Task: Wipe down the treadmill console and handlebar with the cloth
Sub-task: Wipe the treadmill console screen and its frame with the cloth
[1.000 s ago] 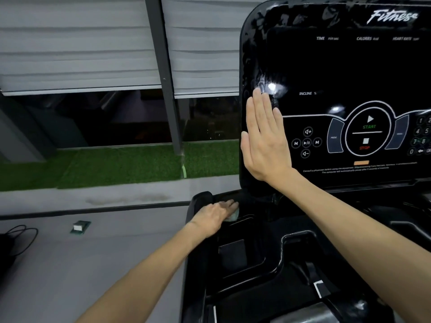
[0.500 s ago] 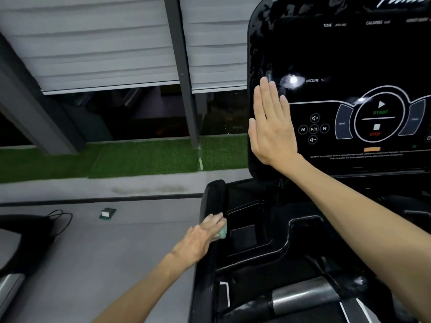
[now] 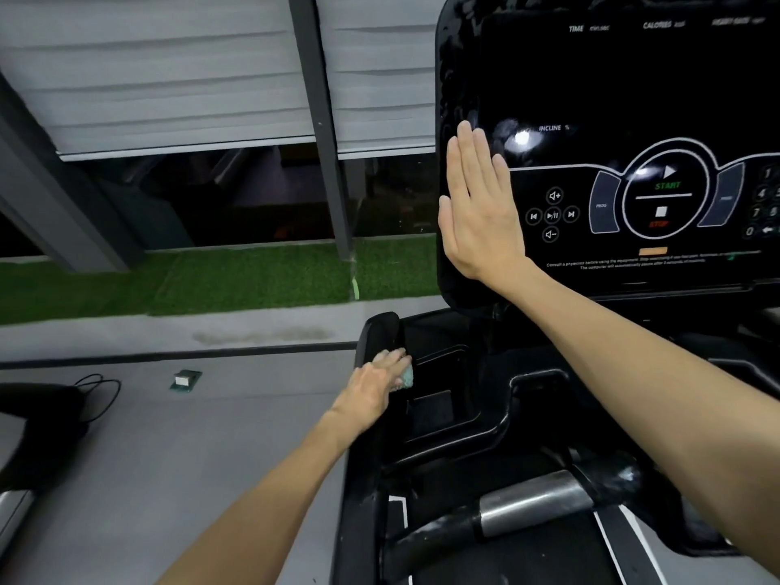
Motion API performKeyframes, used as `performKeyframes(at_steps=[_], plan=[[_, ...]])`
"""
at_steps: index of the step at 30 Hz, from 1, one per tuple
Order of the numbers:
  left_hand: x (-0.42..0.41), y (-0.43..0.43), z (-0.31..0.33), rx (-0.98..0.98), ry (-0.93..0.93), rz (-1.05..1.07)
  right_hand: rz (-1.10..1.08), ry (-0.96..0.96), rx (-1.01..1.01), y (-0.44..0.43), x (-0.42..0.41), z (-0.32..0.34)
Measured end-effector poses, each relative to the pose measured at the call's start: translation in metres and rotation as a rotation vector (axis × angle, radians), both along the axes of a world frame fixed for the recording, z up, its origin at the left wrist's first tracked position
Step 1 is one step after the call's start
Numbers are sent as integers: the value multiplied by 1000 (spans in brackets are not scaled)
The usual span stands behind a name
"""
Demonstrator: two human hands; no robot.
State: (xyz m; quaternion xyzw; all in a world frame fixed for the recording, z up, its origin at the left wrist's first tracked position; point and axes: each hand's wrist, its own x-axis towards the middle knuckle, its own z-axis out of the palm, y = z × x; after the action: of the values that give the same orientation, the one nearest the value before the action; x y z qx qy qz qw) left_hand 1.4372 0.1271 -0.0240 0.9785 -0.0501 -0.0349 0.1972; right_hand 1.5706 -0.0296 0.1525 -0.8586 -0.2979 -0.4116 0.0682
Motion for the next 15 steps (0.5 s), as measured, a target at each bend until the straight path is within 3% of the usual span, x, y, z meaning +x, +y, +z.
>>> performKeyframes(at_steps=[4,7,11,15], plan=[[-56,-1,-5,-117,-53,-77,-3,3,13,1,-2,1],[-86,-19,-7,-186,-16,0,-9,6,7,2,-2,1],[-84,-51,-4,-152,24,114,-12,-5,2,2,-2,1],[-65,-83,0,-315,12,135,-10,1,2,1,-1,0]])
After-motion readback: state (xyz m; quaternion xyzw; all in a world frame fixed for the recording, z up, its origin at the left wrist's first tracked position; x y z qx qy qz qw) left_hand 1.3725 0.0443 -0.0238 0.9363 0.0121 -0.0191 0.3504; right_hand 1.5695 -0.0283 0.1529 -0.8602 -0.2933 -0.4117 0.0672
